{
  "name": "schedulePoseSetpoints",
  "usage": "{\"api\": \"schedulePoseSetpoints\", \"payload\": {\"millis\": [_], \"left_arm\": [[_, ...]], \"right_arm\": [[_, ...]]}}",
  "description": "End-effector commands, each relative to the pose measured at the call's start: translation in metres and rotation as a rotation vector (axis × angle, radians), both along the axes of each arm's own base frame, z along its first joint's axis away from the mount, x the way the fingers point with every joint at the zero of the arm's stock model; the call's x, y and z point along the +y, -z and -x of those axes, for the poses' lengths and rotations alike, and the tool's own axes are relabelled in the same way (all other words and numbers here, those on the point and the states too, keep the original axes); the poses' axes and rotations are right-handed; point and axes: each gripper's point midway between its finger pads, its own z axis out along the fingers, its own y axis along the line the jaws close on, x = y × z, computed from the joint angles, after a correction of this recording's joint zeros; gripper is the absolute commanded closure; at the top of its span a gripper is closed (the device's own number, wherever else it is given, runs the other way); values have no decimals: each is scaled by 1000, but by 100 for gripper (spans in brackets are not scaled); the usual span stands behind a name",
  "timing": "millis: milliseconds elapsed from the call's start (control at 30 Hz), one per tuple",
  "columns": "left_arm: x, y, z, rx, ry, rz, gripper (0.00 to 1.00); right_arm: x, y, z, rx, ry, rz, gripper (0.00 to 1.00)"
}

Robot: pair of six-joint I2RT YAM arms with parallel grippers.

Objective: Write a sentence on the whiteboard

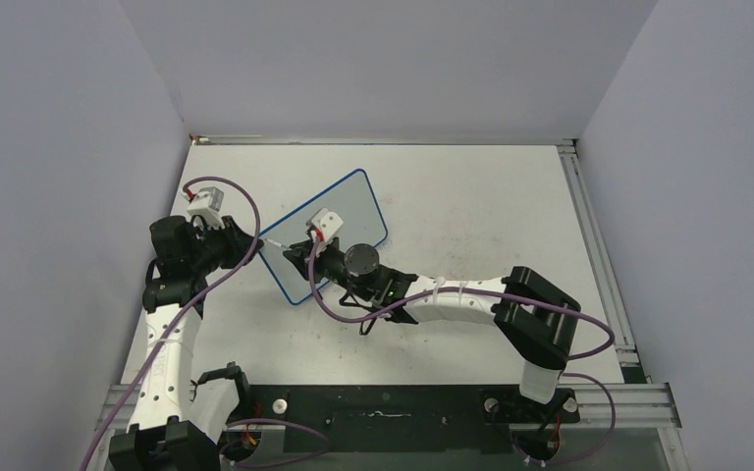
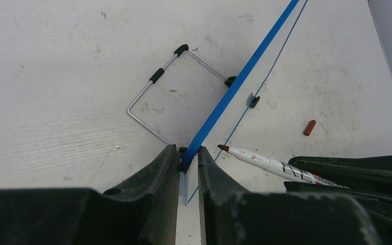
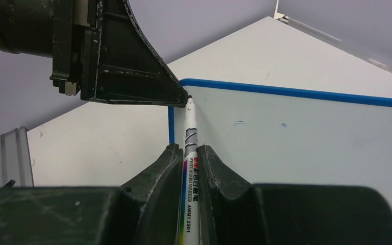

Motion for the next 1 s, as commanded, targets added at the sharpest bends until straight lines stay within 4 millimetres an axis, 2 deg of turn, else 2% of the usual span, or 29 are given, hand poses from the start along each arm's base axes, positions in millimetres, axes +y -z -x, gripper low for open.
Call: {"api": "schedulePoseSetpoints", "payload": {"millis": [0, 133, 300, 567, 967], "left_arm": [[4, -4, -5, -32, -5, -24, 89], [4, -3, -4, -31, 1, -27, 92], [4, -2, -3, -32, 2, -34, 100], [3, -2, -2, -37, 14, -40, 100], [3, -3, -1, -43, 15, -46, 100]], "right_arm": [[11, -27, -3, -48, -3, -76, 95], [13, -21, -4, -42, -4, -63, 95], [14, -16, -6, -36, 6, -53, 95], [11, -4, -9, -22, 27, -29, 95], [0, 35, 2, 25, 36, 48, 95]]}}
